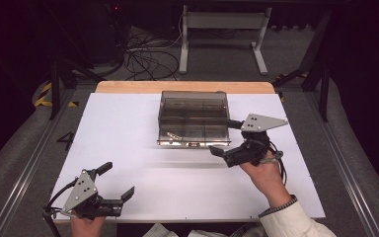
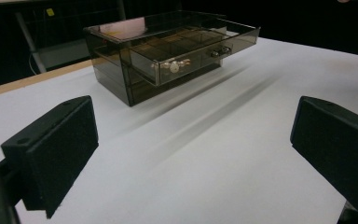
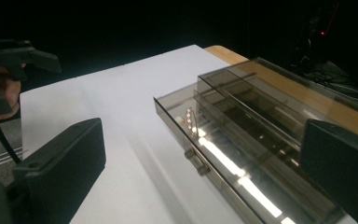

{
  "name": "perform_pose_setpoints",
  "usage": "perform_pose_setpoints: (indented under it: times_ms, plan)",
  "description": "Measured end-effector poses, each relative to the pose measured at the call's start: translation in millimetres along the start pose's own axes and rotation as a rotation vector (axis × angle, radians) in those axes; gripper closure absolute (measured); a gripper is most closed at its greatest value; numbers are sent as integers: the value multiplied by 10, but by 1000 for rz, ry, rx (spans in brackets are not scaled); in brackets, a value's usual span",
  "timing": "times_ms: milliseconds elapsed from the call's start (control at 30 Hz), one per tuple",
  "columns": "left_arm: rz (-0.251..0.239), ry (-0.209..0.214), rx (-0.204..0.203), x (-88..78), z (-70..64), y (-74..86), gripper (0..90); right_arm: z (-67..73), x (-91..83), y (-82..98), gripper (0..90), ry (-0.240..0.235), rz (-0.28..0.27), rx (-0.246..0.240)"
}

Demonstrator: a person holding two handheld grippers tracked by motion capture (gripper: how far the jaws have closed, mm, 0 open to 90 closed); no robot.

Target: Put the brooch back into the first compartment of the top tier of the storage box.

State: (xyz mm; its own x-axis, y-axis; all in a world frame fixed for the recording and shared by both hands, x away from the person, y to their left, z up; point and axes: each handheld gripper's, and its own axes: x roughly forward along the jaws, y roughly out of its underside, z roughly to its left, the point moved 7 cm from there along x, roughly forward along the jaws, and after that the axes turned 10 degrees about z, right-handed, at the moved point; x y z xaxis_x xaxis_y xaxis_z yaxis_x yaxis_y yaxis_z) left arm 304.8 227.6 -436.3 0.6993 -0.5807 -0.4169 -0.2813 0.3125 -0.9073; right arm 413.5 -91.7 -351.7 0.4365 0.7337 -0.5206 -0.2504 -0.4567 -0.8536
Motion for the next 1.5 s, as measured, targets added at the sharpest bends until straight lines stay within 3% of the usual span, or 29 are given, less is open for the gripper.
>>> perform_pose_setpoints:
  times_ms: [367,867,1133,1500]
  plan:
    - [0,-4,-1,0,7,0,15,-165,-147,479,3,54,11,47]
    - [-4,-7,0,5,9,3,15,-184,-226,951,0,83,-9,58]
    - [-10,-8,7,20,4,2,12,-183,-252,1193,0,56,27,81]
    - [-15,-9,2,30,24,15,12,-203,-226,1520,0,47,31,108]
